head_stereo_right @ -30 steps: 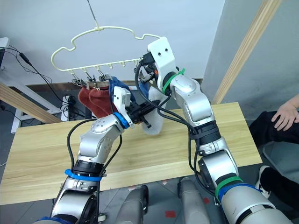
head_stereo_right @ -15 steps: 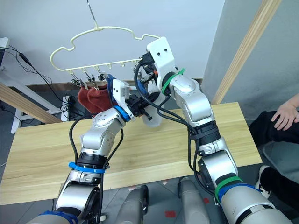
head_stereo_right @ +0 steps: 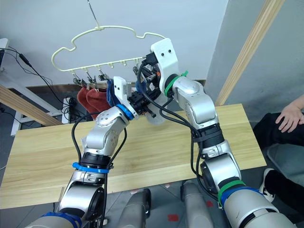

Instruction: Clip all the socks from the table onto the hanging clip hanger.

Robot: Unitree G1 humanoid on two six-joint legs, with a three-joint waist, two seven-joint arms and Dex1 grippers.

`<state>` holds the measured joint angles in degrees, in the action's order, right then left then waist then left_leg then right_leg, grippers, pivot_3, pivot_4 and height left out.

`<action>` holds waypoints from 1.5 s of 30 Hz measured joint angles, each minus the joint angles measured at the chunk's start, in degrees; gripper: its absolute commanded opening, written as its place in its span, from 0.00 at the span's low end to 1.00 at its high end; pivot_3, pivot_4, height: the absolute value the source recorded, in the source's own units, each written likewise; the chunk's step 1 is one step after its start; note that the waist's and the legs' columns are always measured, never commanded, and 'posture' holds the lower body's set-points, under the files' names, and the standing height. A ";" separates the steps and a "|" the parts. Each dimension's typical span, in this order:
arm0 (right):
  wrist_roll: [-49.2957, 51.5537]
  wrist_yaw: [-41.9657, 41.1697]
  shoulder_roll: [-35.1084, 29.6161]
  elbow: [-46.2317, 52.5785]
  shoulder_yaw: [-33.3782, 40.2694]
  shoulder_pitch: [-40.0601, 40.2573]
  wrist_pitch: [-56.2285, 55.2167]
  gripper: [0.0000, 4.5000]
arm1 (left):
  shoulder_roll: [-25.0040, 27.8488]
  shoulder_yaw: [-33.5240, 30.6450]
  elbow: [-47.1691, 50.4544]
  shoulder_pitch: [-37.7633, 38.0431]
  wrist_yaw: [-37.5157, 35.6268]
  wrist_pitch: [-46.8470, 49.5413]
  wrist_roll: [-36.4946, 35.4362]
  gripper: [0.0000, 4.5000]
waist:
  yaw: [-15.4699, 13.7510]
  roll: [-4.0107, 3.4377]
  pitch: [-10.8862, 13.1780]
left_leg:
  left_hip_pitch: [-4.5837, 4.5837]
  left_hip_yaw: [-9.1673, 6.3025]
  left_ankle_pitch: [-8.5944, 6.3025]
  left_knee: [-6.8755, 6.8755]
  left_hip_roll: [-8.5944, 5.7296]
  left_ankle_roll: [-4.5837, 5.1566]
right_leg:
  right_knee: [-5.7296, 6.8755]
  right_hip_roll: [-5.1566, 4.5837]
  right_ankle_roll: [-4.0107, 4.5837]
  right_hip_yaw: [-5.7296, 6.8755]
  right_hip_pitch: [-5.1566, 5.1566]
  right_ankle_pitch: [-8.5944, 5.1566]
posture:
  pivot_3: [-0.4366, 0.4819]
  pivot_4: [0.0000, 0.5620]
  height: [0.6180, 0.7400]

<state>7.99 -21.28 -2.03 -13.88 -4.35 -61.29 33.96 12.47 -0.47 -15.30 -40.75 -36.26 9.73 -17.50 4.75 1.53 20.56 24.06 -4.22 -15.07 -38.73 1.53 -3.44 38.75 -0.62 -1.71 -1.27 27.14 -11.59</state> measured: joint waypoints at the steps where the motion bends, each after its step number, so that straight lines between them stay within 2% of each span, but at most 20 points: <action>1: 0.00 0.00 0.00 0.00 0.00 0.05 0.26 0.52 | 0.00 0.00 -0.29 -0.09 0.58 -0.07 0.15 0.00 | 0.00 0.00 0.00 | 0.00 0.00 0.00 0.00 0.00 0.00 | 0.00 0.00 0.00 0.00 0.00 0.00 | 0.36 0.64 1.00; 2: 0.00 0.00 0.00 0.02 0.00 0.06 0.36 0.52 | 0.00 -0.07 -0.58 -0.20 0.79 -0.09 0.25 0.00 | 0.00 0.00 0.00 | 0.00 0.00 0.00 0.00 0.00 0.00 | 0.00 0.00 0.00 0.00 0.00 0.00 | 0.36 0.64 1.00; 3: 0.00 0.00 -0.01 0.20 0.00 0.09 0.46 0.54 | -0.01 -0.16 -0.73 -0.23 0.89 -0.08 0.27 0.13 | 0.01 0.00 0.00 | 0.00 0.00 0.00 0.00 0.00 0.00 | 0.00 0.00 0.00 0.00 0.00 0.00 | 0.36 0.64 1.00; 8: 0.00 -0.07 -0.33 2.54 -0.09 0.95 1.41 0.54 | 0.03 -0.11 -0.83 -0.21 0.84 -0.10 0.93 0.44 | 0.01 0.00 0.00 | 0.03 0.00 0.00 0.00 0.00 0.00 | -0.04 0.00 0.00 0.00 0.00 0.00 | 0.36 0.65 1.00; 12: -0.07 -0.68 -2.00 5.97 -0.90 3.50 3.07 0.54 | 0.36 0.16 -0.67 0.13 0.45 -0.09 1.21 0.44 | 0.00 0.00 0.00 | 0.06 0.00 0.00 0.00 0.00 0.00 | -0.09 0.00 0.00 0.00 0.01 0.00 | 0.36 0.65 1.00; 22: 2.28 -2.16 -5.77 22.67 -1.07 10.80 8.08 0.54 | 5.26 1.16 4.01 3.78 -3.51 1.61 1.80 0.44 | 0.03 0.00 0.00 | 0.07 -0.04 0.00 0.02 0.02 0.00 | -0.12 0.02 -0.01 0.02 0.02 -0.01 | 0.35 0.65 1.00; 25: 2.44 -0.84 -5.84 25.92 0.02 12.70 9.47 0.40 | 6.79 1.06 5.36 4.58 -4.64 2.85 1.65 0.45 | 0.02 0.00 0.00 | 0.06 -0.05 0.00 0.01 0.02 0.00 | -0.11 0.03 -0.02 0.02 0.02 -0.01 | 0.35 0.65 1.00; 28: 2.39 0.91 -5.81 26.63 1.06 13.36 10.62 0.18 | 8.06 0.85 6.56 4.72 -5.59 3.88 1.53 0.45 | 0.02 0.00 0.00 | 0.06 -0.04 0.00 0.01 0.01 0.00 | -0.11 0.03 -0.02 0.01 0.02 -0.02 | 0.36 0.64 1.00; 32: 2.23 2.78 -5.38 26.49 0.92 13.42 11.14 0.18 | 8.94 0.59 8.05 4.89 -6.00 5.15 1.03 0.45 | 0.03 0.00 0.00 | 0.06 -0.04 0.00 0.02 0.04 0.00 | -0.13 0.07 -0.02 0.02 0.02 -0.02 | 0.36 0.64 1.00; 40: 0.36 6.60 -4.74 21.54 0.76 13.26 11.31 0.18 | 14.64 -0.52 12.92 6.03 -9.49 8.89 -0.92 0.45 | 0.03 0.00 0.00 | 0.07 -0.04 0.00 0.03 0.05 0.00 | -0.15 0.07 -0.02 0.01 0.02 -0.01 | 0.38 0.62 1.00; 45: 0.09 7.29 -3.75 19.97 0.76 13.08 10.49 0.18 | 15.40 -1.41 13.61 6.02 -9.50 9.81 -1.67 0.45 | 0.00 0.00 0.00 | 0.08 -0.04 0.00 0.03 0.04 0.00 | -0.17 0.07 -0.02 0.01 0.02 -0.01 | 0.39 0.61 1.00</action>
<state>8.08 -13.99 -5.79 6.09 -3.58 -48.21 44.45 27.87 -1.88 -1.69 -34.73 -45.76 19.54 -19.18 4.76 1.53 20.56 24.14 -4.26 -15.07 -38.69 1.57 -3.44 38.58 -0.55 -1.72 -1.26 27.16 -11.60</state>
